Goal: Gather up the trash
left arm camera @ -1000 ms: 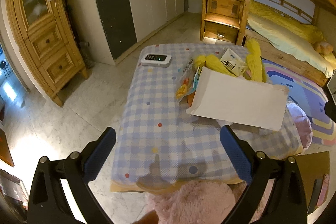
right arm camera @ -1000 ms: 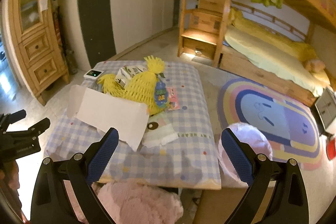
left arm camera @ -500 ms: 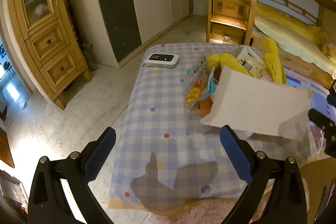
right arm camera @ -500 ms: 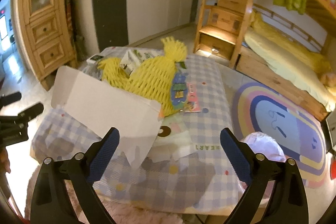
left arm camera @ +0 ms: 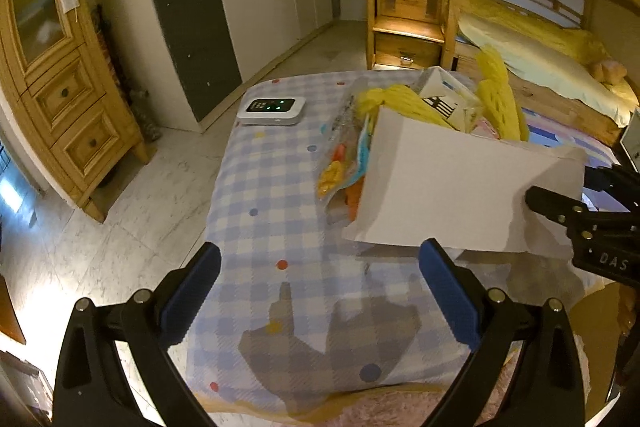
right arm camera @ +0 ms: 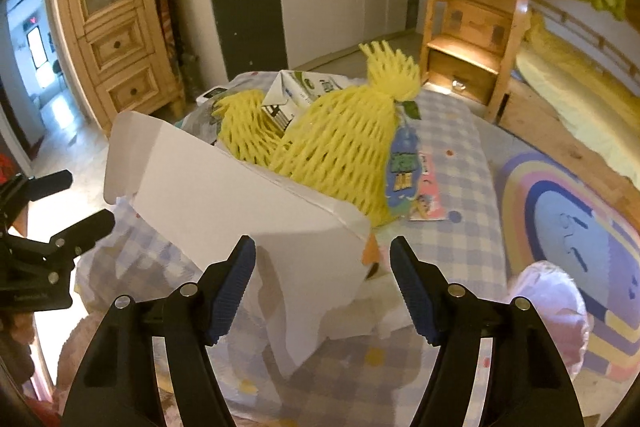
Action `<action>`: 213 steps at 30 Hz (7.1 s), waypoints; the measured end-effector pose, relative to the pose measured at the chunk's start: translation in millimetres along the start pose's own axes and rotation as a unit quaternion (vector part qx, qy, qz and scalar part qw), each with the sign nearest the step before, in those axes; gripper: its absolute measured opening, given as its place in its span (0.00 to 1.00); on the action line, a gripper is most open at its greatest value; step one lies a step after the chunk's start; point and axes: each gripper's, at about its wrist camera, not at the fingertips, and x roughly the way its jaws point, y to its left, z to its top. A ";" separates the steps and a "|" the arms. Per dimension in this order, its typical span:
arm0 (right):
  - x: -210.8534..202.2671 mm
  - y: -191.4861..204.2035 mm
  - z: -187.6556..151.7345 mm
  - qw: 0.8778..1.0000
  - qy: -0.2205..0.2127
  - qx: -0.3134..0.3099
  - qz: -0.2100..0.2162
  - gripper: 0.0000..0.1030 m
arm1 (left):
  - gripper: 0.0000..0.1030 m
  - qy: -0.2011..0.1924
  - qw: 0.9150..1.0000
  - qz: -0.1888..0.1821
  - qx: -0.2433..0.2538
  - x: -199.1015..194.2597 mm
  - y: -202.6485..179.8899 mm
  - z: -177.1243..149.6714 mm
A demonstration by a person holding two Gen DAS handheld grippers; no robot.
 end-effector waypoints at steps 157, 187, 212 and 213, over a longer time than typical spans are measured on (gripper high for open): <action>-57.3 -24.4 -19.4 0.985 -0.040 0.122 -0.118 0.52 | 0.69 -0.076 0.995 -0.060 0.001 0.5 16.7 23.2; -28.9 -49.9 21.7 0.987 -0.075 0.103 -0.100 0.56 | 0.81 -0.083 0.996 -0.040 0.001 15.1 8.0 54.7; 29.6 -6.7 55.9 0.997 -0.028 0.064 -0.033 0.24 | 0.81 -0.080 0.996 -0.038 -0.005 27.6 13.6 68.4; 26.2 -8.1 52.2 0.997 -0.028 0.062 -0.033 0.17 | 0.81 -0.082 0.996 -0.042 -0.002 27.4 11.4 68.0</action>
